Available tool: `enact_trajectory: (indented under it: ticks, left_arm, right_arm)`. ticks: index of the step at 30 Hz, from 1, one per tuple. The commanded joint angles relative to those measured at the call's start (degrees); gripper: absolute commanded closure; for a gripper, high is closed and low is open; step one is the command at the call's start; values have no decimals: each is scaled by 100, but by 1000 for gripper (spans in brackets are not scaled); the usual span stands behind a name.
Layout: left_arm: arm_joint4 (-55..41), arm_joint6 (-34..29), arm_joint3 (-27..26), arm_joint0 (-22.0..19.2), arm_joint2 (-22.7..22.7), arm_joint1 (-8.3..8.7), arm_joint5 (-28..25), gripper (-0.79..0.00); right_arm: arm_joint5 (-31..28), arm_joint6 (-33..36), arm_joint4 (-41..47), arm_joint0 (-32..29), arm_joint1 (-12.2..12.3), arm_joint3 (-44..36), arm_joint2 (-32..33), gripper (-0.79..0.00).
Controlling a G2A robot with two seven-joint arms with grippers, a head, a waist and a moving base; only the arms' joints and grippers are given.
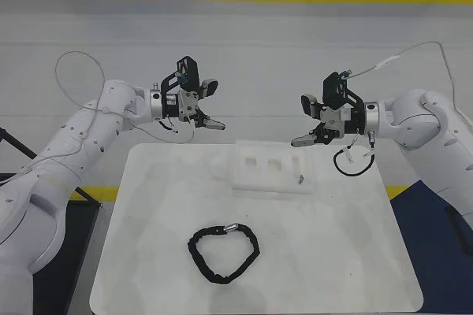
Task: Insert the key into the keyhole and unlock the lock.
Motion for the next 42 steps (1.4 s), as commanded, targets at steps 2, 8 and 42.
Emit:
enact_trajectory:
  ticks: [2, 8, 42]
  left_arm:
    - [0, 0, 0, 0, 0, 0, 0, -784]
    - [0, 0, 0, 0, 0, 0, 0, -785]
    - [0, 0, 0, 0, 0, 0, 0, -785]
  right_arm:
    - [0, 0, 0, 0, 0, 0, 0, -785]
    - [0, 0, 0, 0, 0, 0, 0, -785]
    - [4610, 2651, 218, -698, -220, -437, -463, -785]
